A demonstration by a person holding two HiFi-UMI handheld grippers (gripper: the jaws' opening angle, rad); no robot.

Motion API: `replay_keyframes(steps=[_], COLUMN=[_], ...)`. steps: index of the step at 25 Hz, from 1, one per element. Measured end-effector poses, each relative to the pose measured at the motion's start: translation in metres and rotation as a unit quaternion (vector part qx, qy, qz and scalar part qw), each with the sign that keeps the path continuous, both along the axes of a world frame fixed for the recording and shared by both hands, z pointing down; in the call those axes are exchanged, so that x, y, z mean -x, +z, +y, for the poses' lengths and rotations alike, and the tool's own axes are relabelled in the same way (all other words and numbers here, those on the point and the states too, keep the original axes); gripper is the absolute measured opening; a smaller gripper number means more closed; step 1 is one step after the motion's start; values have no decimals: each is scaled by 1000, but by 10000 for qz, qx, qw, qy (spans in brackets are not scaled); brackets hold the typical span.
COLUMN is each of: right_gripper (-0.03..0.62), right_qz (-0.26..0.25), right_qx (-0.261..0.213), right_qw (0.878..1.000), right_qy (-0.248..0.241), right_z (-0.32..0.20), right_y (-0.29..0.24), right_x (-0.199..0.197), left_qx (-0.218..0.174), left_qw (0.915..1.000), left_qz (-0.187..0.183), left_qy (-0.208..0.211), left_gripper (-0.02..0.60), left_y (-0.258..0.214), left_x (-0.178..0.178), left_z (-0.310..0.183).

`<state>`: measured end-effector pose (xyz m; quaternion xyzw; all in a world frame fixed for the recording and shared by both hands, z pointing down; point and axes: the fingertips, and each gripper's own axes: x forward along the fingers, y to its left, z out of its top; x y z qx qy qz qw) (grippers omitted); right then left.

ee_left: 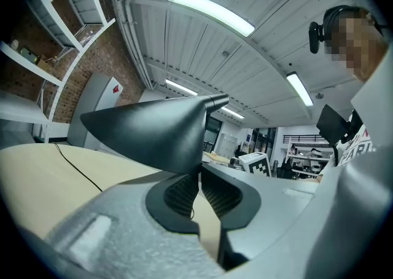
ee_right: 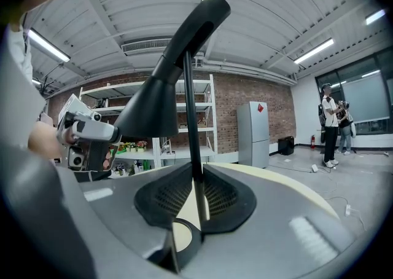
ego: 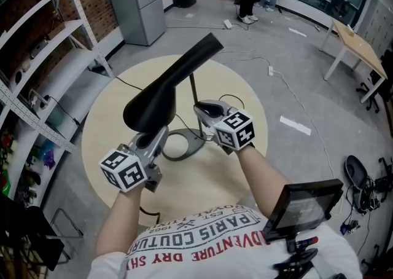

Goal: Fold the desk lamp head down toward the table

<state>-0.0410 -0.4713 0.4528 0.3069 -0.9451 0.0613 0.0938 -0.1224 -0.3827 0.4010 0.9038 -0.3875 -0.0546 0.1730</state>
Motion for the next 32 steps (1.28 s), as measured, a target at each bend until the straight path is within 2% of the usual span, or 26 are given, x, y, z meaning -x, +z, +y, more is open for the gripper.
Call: replay_keyframes(steps=[12, 19, 22, 25, 32], right_gripper=[57, 57, 57, 57, 58], right_qz=[-127, -144, -150, -121, -177], right_qx=[8, 6, 2, 8, 73], right_qw=[9999, 9998, 9997, 9998, 9997], right_qy=[80, 145, 191, 148, 138], right_z=[-1, -1, -1, 1, -1], right_y=[0, 0, 2, 2, 2], right_x=[-4, -4, -5, -5, -5], left_qx=[99, 194, 161, 144, 335], left_qw=[9997, 9994, 9985, 9978, 9976], left_qz=[108, -96, -228, -179, -108], left_qy=[200, 288, 462, 627, 594], left_gripper=[18, 4, 2, 3, 3], left_y=[16, 28, 33, 33, 44], left_x=[-23, -38, -53, -67, -62], left_z=[-4, -8, -4, 2, 2])
